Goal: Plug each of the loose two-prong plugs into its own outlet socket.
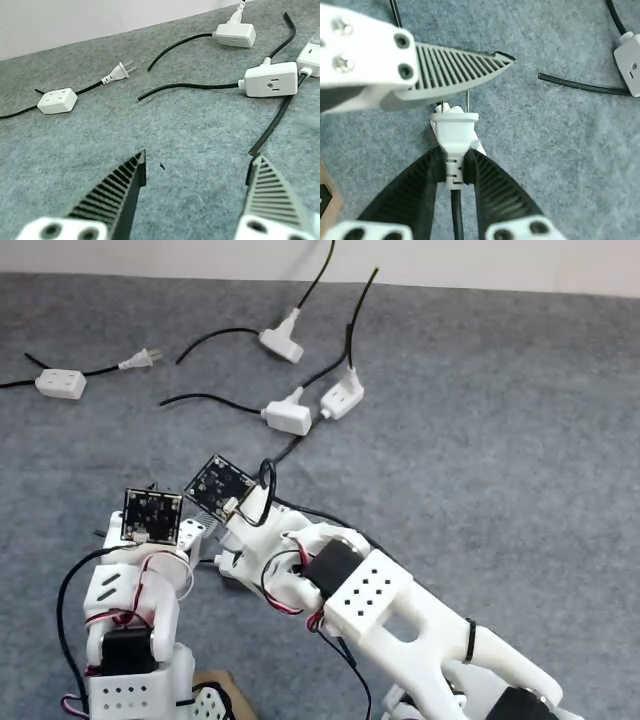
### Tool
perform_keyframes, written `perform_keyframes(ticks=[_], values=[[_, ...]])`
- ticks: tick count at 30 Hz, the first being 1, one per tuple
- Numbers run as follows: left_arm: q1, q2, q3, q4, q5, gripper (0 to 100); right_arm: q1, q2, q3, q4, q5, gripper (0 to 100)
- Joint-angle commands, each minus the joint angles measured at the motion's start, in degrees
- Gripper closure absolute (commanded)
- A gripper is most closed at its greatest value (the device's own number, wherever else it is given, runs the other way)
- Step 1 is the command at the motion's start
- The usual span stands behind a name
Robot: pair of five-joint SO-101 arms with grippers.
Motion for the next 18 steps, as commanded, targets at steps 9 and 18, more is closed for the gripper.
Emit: perform_keyframes(ticks=[9, 18], values=[[0.40, 0.48, 0.04, 1.05, -0.44, 68, 1.80, -4.18, -2.15, 0.13, 0.44, 99.1], [0.40, 0.48, 0.04, 1.14, -0.44, 68, 4.35, -3.65, -5.41, 2.24, 0.62, 99.1]])
